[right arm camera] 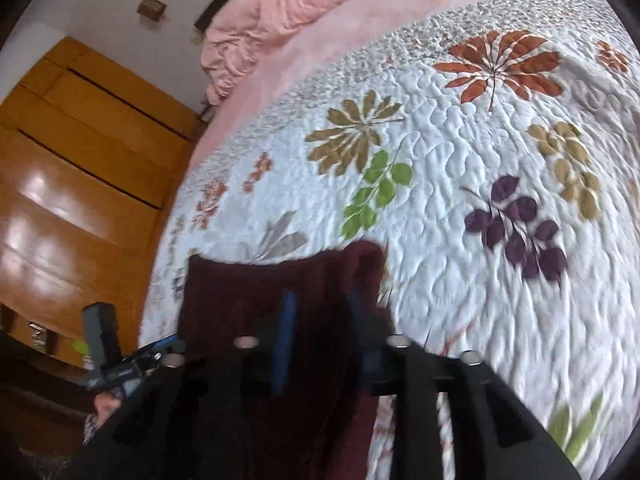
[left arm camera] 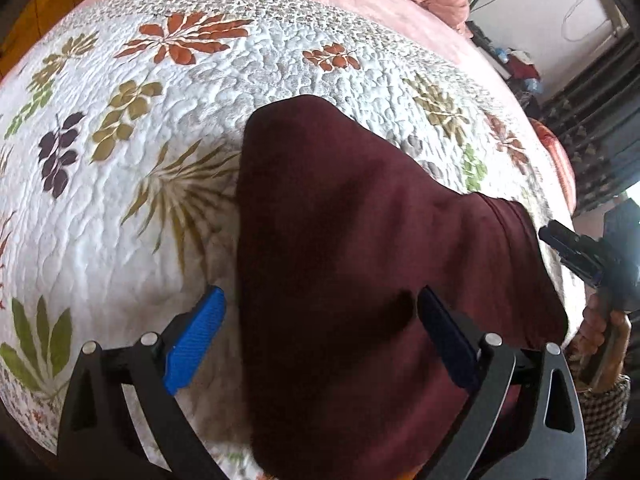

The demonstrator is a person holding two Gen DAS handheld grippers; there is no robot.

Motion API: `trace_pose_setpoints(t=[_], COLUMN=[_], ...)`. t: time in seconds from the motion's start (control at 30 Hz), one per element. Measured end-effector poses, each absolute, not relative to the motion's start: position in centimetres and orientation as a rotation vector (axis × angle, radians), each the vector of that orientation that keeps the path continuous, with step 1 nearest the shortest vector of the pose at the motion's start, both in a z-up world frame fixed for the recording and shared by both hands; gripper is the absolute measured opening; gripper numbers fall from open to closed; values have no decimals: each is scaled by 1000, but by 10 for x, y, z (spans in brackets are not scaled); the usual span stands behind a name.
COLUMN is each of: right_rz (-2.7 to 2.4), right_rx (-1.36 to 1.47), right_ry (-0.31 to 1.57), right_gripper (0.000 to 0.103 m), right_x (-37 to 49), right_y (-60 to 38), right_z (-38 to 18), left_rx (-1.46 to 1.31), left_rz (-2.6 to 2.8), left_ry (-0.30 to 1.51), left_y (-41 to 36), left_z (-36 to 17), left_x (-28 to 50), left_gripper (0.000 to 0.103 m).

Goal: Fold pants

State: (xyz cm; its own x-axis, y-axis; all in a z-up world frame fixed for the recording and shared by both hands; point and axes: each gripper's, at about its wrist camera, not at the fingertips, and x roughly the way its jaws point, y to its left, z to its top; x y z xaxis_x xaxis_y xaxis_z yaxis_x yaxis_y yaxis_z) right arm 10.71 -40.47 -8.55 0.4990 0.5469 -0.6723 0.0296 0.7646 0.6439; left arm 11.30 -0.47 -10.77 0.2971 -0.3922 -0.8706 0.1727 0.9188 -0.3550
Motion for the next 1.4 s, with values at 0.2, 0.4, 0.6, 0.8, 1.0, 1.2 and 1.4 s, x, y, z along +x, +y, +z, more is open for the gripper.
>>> trace_pose_setpoints(t=[0.2,0.4,0.6,0.8,1.0,1.2,1.4], right_rz=[421,453,438,400,430,418,416], right_rx=[680,769,744,752,716,720,786], right_ry=[1104,1195,1161,1221,1159,1075,1093], right_gripper=[57,64,28,26,57,69,76], right_x=[46,13,10,12,2,7,24], right_y=[-391,-371,-367,-364,-367,-390,-404], right_z=[-85,-113,-107,-129,-104,-83,-101], left_rx=[-298,-362,-360,-362,-362,-442,-448], left_rz=[-435,-450,-482,-484,-490,-516,-564], left_ry=[1264,1308,1322,1335,1294,1306,1370], left_y=[25,22,7,-1,8,11,0], left_z=[-112,-132,-139,-147,-131,-132,-153], left_x=[88,75,71,69,78,104,123], left_gripper=[96,96,96,97,96,96,96])
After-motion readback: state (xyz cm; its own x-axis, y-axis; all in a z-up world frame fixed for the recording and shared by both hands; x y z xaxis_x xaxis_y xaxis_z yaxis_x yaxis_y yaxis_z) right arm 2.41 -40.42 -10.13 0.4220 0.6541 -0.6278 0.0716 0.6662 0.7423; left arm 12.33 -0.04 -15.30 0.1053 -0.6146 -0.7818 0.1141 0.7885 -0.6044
